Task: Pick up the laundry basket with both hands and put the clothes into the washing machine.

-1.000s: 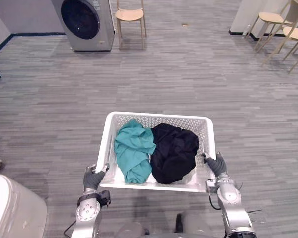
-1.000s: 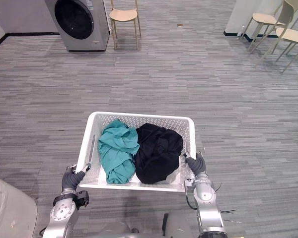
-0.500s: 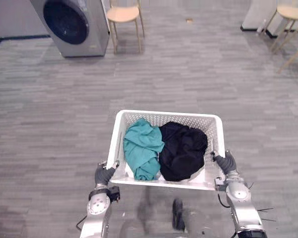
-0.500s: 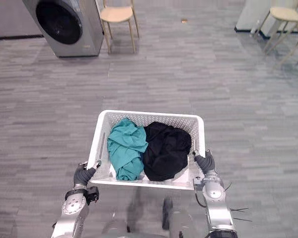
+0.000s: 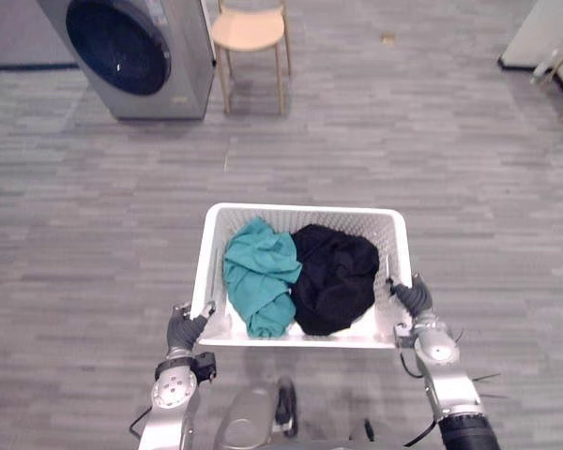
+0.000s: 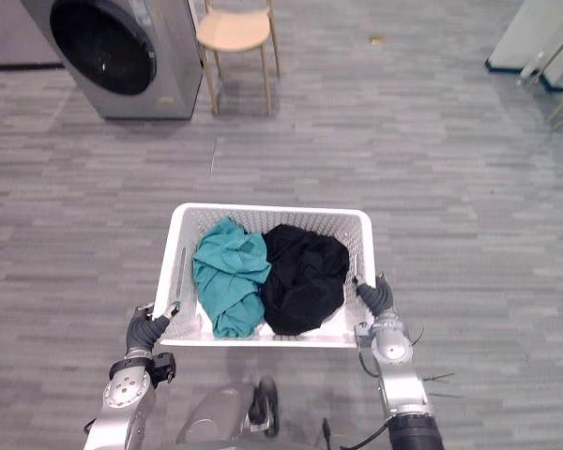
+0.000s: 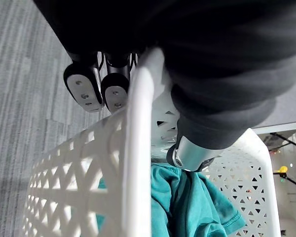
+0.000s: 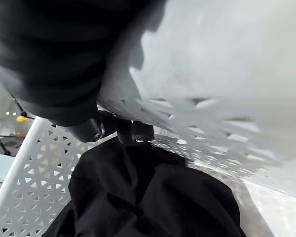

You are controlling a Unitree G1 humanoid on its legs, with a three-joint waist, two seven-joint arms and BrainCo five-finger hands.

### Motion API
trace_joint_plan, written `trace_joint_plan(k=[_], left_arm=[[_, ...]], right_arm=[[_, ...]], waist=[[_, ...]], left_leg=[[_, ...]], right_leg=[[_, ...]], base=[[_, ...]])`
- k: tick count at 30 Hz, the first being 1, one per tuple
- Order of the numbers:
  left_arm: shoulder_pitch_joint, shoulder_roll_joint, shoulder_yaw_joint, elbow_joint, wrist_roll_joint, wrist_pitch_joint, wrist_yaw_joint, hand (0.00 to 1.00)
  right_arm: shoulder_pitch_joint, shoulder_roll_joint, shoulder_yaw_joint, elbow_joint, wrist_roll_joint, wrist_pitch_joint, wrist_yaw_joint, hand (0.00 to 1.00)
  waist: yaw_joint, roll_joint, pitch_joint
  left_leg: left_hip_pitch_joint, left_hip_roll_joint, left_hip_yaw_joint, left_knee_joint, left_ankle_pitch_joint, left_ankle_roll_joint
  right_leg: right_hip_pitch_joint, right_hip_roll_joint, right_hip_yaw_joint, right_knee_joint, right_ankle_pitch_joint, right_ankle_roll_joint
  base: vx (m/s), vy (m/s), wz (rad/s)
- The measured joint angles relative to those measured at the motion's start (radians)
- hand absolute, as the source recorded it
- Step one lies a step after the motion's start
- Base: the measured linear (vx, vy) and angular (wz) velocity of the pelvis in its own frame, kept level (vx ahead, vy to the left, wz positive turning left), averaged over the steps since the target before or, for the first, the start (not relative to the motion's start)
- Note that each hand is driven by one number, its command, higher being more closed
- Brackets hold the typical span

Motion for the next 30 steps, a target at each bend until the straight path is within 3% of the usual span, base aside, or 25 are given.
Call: trace_joint_plan(k=[1, 3, 4, 5, 6, 7, 8, 9, 10, 11, 12, 13, 14, 17, 19, 20, 21, 22, 23, 24, 25, 26, 28, 29, 30], left_arm=[[-0.016, 0.004, -0.007, 0.007, 0.0, 0.0, 0.0, 1.0], [-0.061, 0.007, -0.024, 0.044, 0.011, 0.0, -0.001, 1.0], [-0.063, 0.009, -0.027, 0.05, 0.02, 0.0, -0.001, 1.0], [-0.055, 0.012, -0.029, 0.055, 0.024, 0.0, -0.001, 1.0], [-0.043, 0.001, -0.029, 0.06, 0.034, 0.0, -0.001, 1.0], [-0.036, -0.012, -0.03, 0.061, 0.038, 0.001, -0.001, 1.0], [-0.04, -0.049, -0.03, 0.066, 0.041, 0.001, -0.001, 1.0], [-0.054, -0.067, -0.028, 0.068, 0.042, -0.001, -0.001, 1.0], [-0.064, -0.066, -0.027, 0.076, 0.042, -0.001, -0.001, 1.0], [-0.064, -0.068, -0.023, 0.099, 0.042, 0.0, -0.001, 1.0], [-0.057, -0.067, -0.026, 0.103, 0.041, 0.0, -0.002, 1.0], [-0.053, -0.066, -0.029, 0.098, 0.039, -0.003, -0.002, 1.0], [-0.046, -0.064, -0.025, 0.097, 0.034, -0.008, -0.002, 1.0], [-0.034, -0.066, -0.022, 0.058, 0.016, -0.032, -0.002, 1.0], [-0.033, -0.069, -0.01, 0.048, 0.016, -0.033, -0.002, 1.0], [-0.022, -0.078, 0.004, 0.042, 0.016, -0.033, -0.002, 1.0], [0.001, -0.09, 0.014, 0.027, 0.017, -0.032, -0.002, 1.0], [0.011, -0.095, 0.014, 0.02, 0.019, -0.032, -0.001, 1.0], [0.007, -0.088, 0.015, 0.006, 0.019, -0.028, -0.001, 1.0], [0.0, -0.095, 0.015, -0.005, 0.02, -0.022, -0.001, 1.0], [0.001, -0.097, 0.014, -0.005, 0.022, -0.021, -0.002, 1.0], [0.019, -0.099, 0.012, -0.005, 0.025, -0.021, -0.002, 1.0], [0.025, -0.084, 0.011, -0.005, 0.025, -0.021, -0.002, 1.0], [0.021, -0.063, 0.007, -0.004, 0.026, -0.016, -0.002, 1.0], [0.021, -0.046, 0.001, -0.004, 0.032, -0.001, -0.002, 1.0]], right_arm=[[0.001, -0.001, -0.008, -0.003, 0.0, 0.0, -0.001, 1.0], [0.003, 0.003, -0.032, -0.003, 0.001, 0.001, -0.006, 1.0], [0.003, 0.002, -0.033, -0.003, 0.001, 0.002, -0.008, 1.0], [0.011, -0.003, -0.023, -0.004, 0.0, 0.003, -0.009, 1.0], [0.037, -0.007, -0.019, -0.009, -0.004, 0.004, -0.009, 1.0], [0.047, -0.012, -0.023, -0.009, -0.005, 0.005, -0.009, 1.0], [0.045, -0.025, -0.041, -0.009, -0.008, 0.009, -0.004, 1.0], [0.033, -0.033, -0.051, -0.012, -0.007, 0.01, 0.0, 1.0], [0.032, -0.033, -0.051, -0.013, -0.006, 0.01, 0.0, 1.0], [0.033, -0.026, -0.042, -0.013, -0.006, 0.017, 0.001, 1.0], [0.034, -0.026, -0.042, -0.015, -0.004, 0.022, 0.0, 1.0], [0.039, -0.026, -0.041, -0.02, -0.002, 0.023, -0.003, 1.0], [0.039, -0.024, -0.04, -0.038, 0.004, 0.022, -0.007, 1.0], [0.015, -0.046, -0.032, -0.08, 0.007, 0.013, -0.012, 1.0], [-0.016, -0.06, -0.017, -0.054, 0.007, 0.013, -0.017, 1.0], [-0.028, -0.062, -0.007, -0.038, 0.007, 0.013, -0.017, 1.0], [-0.035, -0.064, 0.006, -0.021, 0.007, 0.013, -0.017, 1.0], [-0.034, -0.064, 0.01, -0.016, 0.006, 0.013, -0.017, 1.0], [-0.034, -0.064, 0.013, -0.009, 0.006, 0.013, -0.019, 1.0], [-0.033, -0.067, 0.013, -0.006, 0.007, 0.013, -0.019, 1.0], [-0.029, -0.067, 0.012, -0.004, 0.007, 0.014, -0.019, 1.0], [-0.023, -0.061, 0.01, -0.001, 0.005, 0.013, -0.018, 1.0], [-0.023, -0.041, 0.003, 0.007, 0.003, 0.012, -0.015, 1.0], [-0.018, -0.026, -0.006, 0.022, 0.001, 0.011, -0.013, 1.0], [-0.001, -0.012, -0.007, 0.04, 0.0, 0.012, -0.012, 1.0]], waist=[[-0.008, 0.004, 0.002], [-0.031, -0.008, 0.002], [-0.037, -0.014, -0.001], [-0.043, -0.029, -0.007], [-0.05, -0.028, -0.03], [-0.054, 0.002, -0.049], [-0.047, 0.078, -0.063], [-0.046, 0.115, -0.065], [-0.046, 0.117, -0.064], [-0.037, 0.119, -0.046], [-0.037, 0.125, -0.034], [-0.031, 0.121, -0.022], [-0.003, 0.097, -0.014], [0.039, 0.087, -0.006], [0.044, 0.075, 0.005], [0.044, 0.07, 0.011], [0.048, 0.07, 0.011], [0.059, 0.067, 0.009], [0.061, 0.044, 0.006], [0.052, 0.042, 0.005], [0.052, 0.038, 0.005], [0.064, 0.031, -0.001], [0.065, 0.024, 0.0], [0.057, 0.002, -0.001], [0.044, -0.006, -0.003]], left_leg=[[0.025, 0.007, -0.016, -0.017, -0.008, -0.015], [0.139, 0.009, -0.041, -0.067, -0.035, -0.067], [0.173, 0.003, -0.052, -0.079, -0.046, -0.085], [0.253, -0.005, -0.07, -0.096, -0.064, -0.115], [0.324, 0.0, -0.095, -0.095, -0.077, -0.137], [0.339, 0.024, -0.1, -0.084, -0.078, -0.139], [0.321, 0.095, -0.1, 0.015, -0.074, -0.145], [0.229, 0.144, -0.092, 0.216, -0.015, -0.207], [0.174, 0.158, -0.088, 0.331, 0.059, -0.222], [0.091, 0.213, -0.07, 0.567, 0.309, -0.259], [0.042, 0.255, -0.06, 0.713, 0.308, -0.265], [-0.063, 0.319, -0.035, 0.959, 0.237, -0.218], [-0.158, 0.33, -0.003, 1.05, 0.162, -0.182], [-0.376, 0.315, 0.059, 0.888, 0.045, -0.167], [-0.442, 0.253, 0.05, 0.562, 0.045, -0.172], [-0.441, 0.212, 0.04, 0.308, 0.086, -0.223], [-0.438, 0.202, 0.051, 0.157, 0.207, -0.228], [-0.428, 0.2, 0.067, 0.158, 0.266, -0.216], [-0.438, 0.165, 0.083, 0.215, 0.235, -0.166], [-0.461, 0.153, 0.087, 0.293, 0.187, -0.117], [-0.462, 0.144, 0.092, 0.326, 0.174, -0.097], [-0.438, 0.13, 0.106, 0.371, 0.112, -0.071], [-0.384, 0.103, 0.094, 0.364, 0.045, -0.117], [-0.35, 0.07, 0.087, 0.353, 0.043, -0.118], [-0.274, 0.032, 0.062, 0.303, 0.034, -0.103]], right_leg=[[-0.032, 0.019, -0.012, -0.112, 0.011, -0.01], [-0.111, 0.051, -0.008, -0.532, 0.178, 0.03], [-0.126, 0.05, -0.006, -0.578, 0.213, 0.038], [-0.142, 0.052, -0.01, -0.637, 0.254, 0.002], [-0.144, 0.074, 0.032, -0.61, 0.373, -0.084], [-0.148, 0.098, 0.04, -0.575, 0.44, -0.107], [-0.147, 0.144, 0.026, -0.513, 0.448, -0.117], [-0.139, 0.174, -0.004, -0.467, 0.389, -0.134], [-0.123, 0.18, -0.01, -0.454, 0.357, -0.138], [-0.019, 0.205, -0.009, -0.485, 0.309, -0.139], [0.05, 0.225, -0.014, -0.524, 0.297, -0.139], [0.181, 0.26, -0.014, -0.606, 0.286, -0.147], [0.289, 0.264, 0.014, -0.678, 0.277, -0.151], [0.407, 0.253, 0.07, -0.776, 0.243, -0.135], [0.453, 0.223, 0.096, -0.787, 0.192, -0.116], [0.496, 0.195, 0.114, -0.797, 0.161, -0.094], [0.529, 0.175, 0.138, -0.813, 0.132, -0.07], [0.545, 0.163, 0.152, -0.821, 0.118, -0.058], [0.576, 0.122, 0.159, -0.833, 0.109, -0.022], [0.594, 0.098, 0.15, -0.835, 0.12, 0.001], [0.603, 0.086, 0.147, -0.821, 0.121, 0.012], [0.548, 0.059, 0.148, -0.635, 0.072, 0.089], [0.41, 0.023, 0.172, -0.277, 0.057, 0.189], [0.32, 0.0, 0.198, -0.06, 0.076, 0.214], [0.252, -0.009, 0.2, 0.133, 0.074, 0.21]], base=[[0.64, -0.02, 0.68], [0.68, -0.071, 0.71], [0.73, -0.114, 0.51], [0.83, -0.162, 0.46], [0.88, -0.173, 0.42], [0.97, -0.183, 0.27], [1.09, -0.231, 0.07], [1.05, -0.253, 0.03], [0.83, -0.23, 0.05], [0.49, -0.134, 0.08], [0.62, -0.145, 0.05], [0.85, -0.185, -0.14], [0.93, -0.165, -0.38], [0.62, 0.007, -0.44], [0.62, 0.176, -0.34], [0.55, 0.221, -0.44], [0.55, 0.236, -0.54], [0.6, 0.27, -0.41], [0.66, 0.321, -0.02], [0.68, 0.332, 0.2], [0.78, 0.366, 0.1], [0.62, 0.277, -0.14], [0.51, 0.23, -0.02], [0.56, 0.195, 0.47], [0.7, 0.2, 0.7]])
